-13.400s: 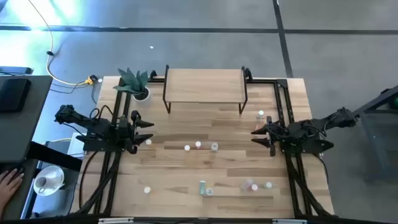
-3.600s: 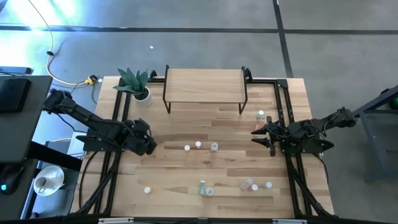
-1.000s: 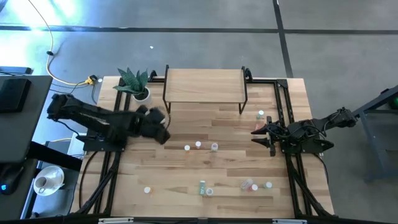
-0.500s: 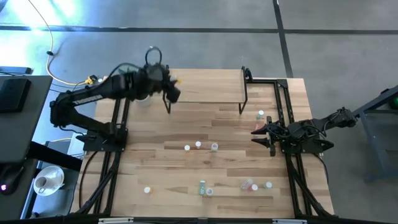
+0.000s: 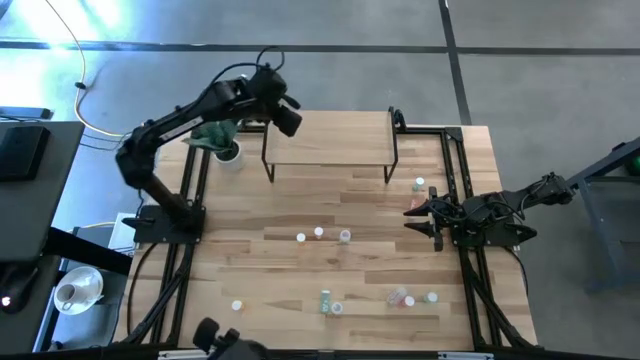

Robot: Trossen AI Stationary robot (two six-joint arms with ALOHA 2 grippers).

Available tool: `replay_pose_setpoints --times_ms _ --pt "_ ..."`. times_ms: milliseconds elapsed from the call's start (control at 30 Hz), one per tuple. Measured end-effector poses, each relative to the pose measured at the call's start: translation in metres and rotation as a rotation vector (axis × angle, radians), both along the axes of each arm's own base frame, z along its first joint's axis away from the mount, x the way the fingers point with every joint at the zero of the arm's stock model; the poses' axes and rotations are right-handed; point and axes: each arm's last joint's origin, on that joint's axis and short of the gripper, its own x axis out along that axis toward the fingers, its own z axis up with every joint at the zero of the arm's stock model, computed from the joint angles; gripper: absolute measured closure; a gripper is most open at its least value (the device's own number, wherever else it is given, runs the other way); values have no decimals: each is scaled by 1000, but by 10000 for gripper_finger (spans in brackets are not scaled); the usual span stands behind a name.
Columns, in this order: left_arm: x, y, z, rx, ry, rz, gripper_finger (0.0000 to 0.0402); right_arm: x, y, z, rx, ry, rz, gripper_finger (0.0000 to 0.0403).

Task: Pick and place medicine bottles onto shelf by color
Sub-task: Put the top left orange pill bottle on the shelf

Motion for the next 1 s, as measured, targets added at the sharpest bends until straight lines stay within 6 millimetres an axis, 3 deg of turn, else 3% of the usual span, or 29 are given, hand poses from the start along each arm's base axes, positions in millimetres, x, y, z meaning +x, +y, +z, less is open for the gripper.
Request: replay_pose_setpoints --times_ms 367,1000 --pt "17 19 -34 -43 99 46 302 0 0 0 0 0 0 254" --pt "14 19 -43 -60 178 148 302 0 0 0 0 1 0 254"
